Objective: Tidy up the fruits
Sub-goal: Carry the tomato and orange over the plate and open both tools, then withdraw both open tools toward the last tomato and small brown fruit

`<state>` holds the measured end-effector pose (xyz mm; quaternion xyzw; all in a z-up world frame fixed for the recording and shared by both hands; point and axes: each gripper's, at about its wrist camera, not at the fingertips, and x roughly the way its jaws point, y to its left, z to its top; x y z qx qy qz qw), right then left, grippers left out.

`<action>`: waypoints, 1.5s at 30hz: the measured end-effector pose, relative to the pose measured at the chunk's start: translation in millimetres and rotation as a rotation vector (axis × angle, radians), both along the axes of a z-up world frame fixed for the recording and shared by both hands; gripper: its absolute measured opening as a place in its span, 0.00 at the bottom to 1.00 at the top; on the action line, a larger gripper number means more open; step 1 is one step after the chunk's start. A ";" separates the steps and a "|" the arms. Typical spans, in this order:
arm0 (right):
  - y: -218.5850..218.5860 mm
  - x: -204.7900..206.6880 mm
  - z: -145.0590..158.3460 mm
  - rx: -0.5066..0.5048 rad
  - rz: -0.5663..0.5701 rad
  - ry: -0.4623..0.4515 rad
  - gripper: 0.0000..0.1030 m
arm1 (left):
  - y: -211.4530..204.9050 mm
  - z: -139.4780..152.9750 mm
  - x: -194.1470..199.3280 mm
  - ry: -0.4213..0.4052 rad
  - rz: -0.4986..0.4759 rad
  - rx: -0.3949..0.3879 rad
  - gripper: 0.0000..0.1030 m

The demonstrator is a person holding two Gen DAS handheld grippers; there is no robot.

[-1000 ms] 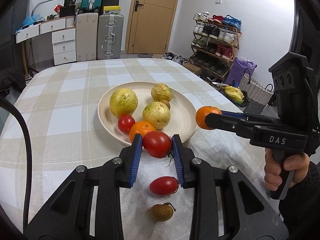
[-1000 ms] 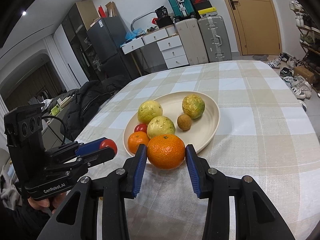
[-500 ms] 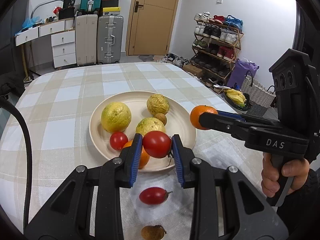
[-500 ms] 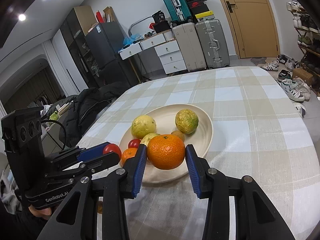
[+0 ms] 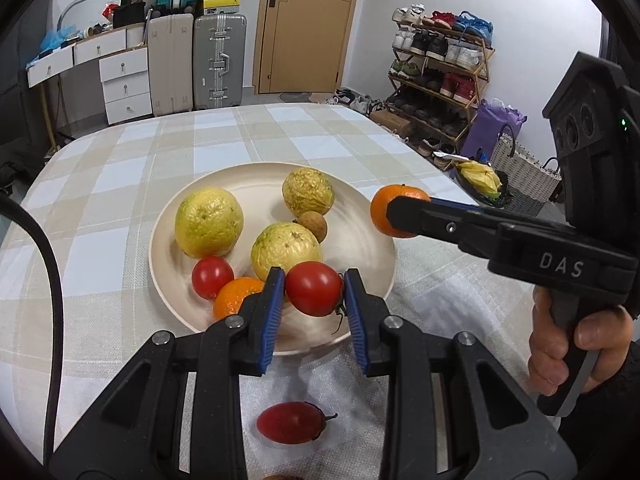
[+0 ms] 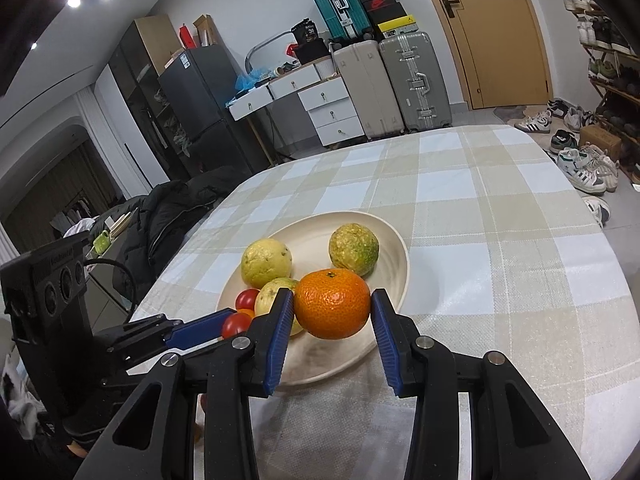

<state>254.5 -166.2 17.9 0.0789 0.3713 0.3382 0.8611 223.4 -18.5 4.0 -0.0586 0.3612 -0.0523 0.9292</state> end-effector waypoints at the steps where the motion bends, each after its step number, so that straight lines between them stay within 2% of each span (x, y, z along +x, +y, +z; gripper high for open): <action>1: -0.1 0.6 -0.3 0.000 -0.001 0.000 0.39 | -1.1 -1.4 1.8 0.004 -0.002 0.006 0.27; 9: 3.1 2.6 -5.4 -0.006 0.007 0.013 0.39 | 1.6 -10.4 23.1 0.044 0.016 0.025 0.26; 18: 9.4 2.2 -12.6 -0.031 0.012 0.019 0.39 | 12.0 -14.3 39.7 0.038 0.040 0.026 0.26; 34: 15.9 3.8 -22.5 -0.062 0.003 0.022 0.40 | 19.9 -8.3 19.2 0.007 0.041 0.036 0.27; 35: 15.8 2.9 -21.1 -0.064 -0.001 0.014 0.45 | 21.1 -7.7 16.2 0.007 0.043 0.034 0.30; 37: 15.0 -0.5 -17.0 -0.067 -0.004 -0.008 0.50 | 23.8 -6.5 9.9 0.011 0.050 0.039 0.42; 39: 14.0 -3.2 -12.9 -0.066 -0.005 -0.023 0.50 | 29.2 -4.3 1.6 -0.005 0.069 0.038 0.62; 40: 13.4 -4.0 -11.3 -0.057 -0.009 -0.023 0.52 | 32.2 -2.5 -3.5 -0.023 0.078 0.033 0.66; 42: 12.6 -5.7 -8.3 -0.049 -0.024 -0.036 0.60 | 37.0 0.1 -11.0 -0.037 0.091 0.028 0.80; 44: 11.9 -8.3 -6.7 -0.058 -0.037 -0.053 0.79 | 40.4 4.1 -17.8 -0.049 0.102 0.033 0.81; 45: 11.3 -9.7 -6.4 -0.058 -0.040 -0.055 0.84 | 42.2 6.1 -22.6 -0.057 0.103 0.032 0.82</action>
